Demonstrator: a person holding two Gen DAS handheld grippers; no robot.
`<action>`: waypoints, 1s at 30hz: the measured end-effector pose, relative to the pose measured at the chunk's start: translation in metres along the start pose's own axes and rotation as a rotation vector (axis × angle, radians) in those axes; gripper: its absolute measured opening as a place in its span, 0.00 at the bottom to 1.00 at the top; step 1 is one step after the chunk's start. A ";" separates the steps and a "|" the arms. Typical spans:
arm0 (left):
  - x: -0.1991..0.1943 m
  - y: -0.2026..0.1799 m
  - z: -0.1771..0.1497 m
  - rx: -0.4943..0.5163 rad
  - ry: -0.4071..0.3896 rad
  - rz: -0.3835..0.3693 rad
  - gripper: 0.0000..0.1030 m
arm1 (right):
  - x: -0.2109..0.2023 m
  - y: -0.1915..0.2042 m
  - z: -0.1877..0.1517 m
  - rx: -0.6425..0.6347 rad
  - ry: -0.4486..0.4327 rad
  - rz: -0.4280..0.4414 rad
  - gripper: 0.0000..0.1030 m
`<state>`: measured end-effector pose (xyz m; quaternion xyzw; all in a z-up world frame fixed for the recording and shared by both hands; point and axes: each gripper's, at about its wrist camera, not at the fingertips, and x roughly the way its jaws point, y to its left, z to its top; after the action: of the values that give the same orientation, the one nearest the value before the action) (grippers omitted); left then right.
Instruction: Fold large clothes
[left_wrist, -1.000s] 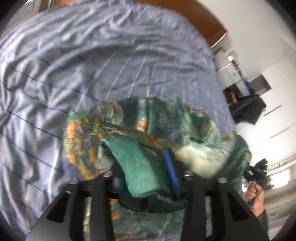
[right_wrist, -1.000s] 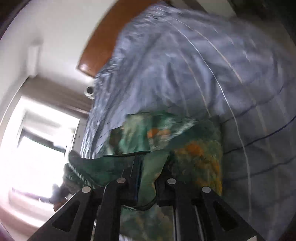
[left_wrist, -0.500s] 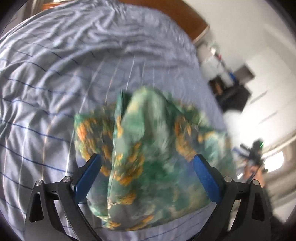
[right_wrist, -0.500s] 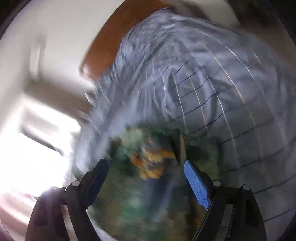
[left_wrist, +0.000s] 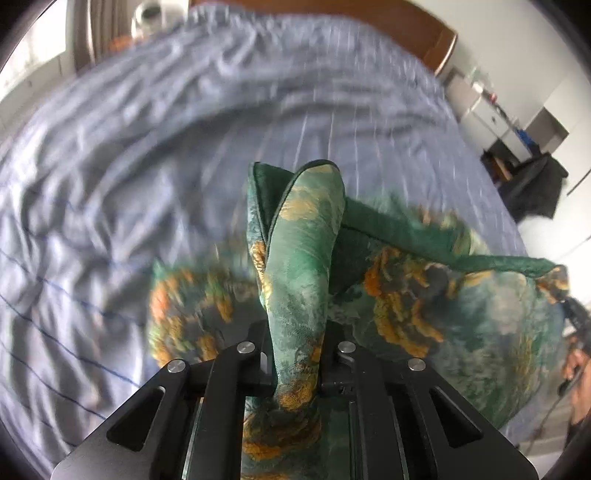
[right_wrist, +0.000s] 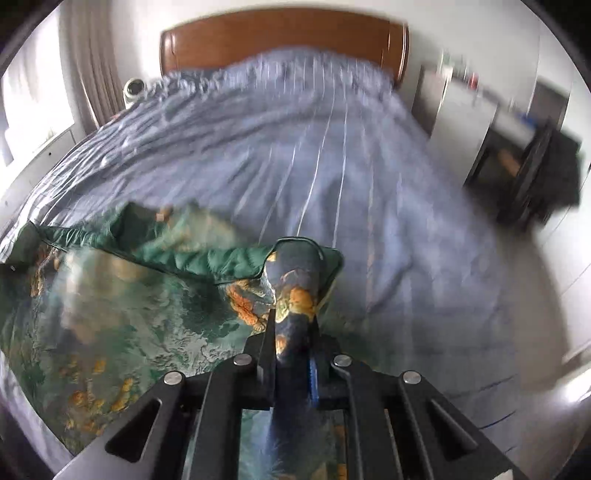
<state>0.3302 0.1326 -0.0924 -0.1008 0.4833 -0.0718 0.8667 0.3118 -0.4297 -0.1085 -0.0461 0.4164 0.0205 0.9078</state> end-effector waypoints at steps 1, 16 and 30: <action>-0.008 -0.005 0.006 0.010 -0.035 0.011 0.10 | -0.009 0.001 0.011 -0.013 -0.039 -0.020 0.12; 0.103 0.005 -0.004 0.092 -0.185 0.238 0.12 | 0.107 0.007 0.026 0.013 -0.024 -0.193 0.11; 0.117 0.011 -0.008 0.038 -0.211 0.160 0.18 | 0.162 0.000 -0.002 0.145 0.024 -0.117 0.13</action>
<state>0.3843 0.1167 -0.1956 -0.0524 0.3946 -0.0005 0.9174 0.4157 -0.4302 -0.2329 -0.0048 0.4242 -0.0635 0.9033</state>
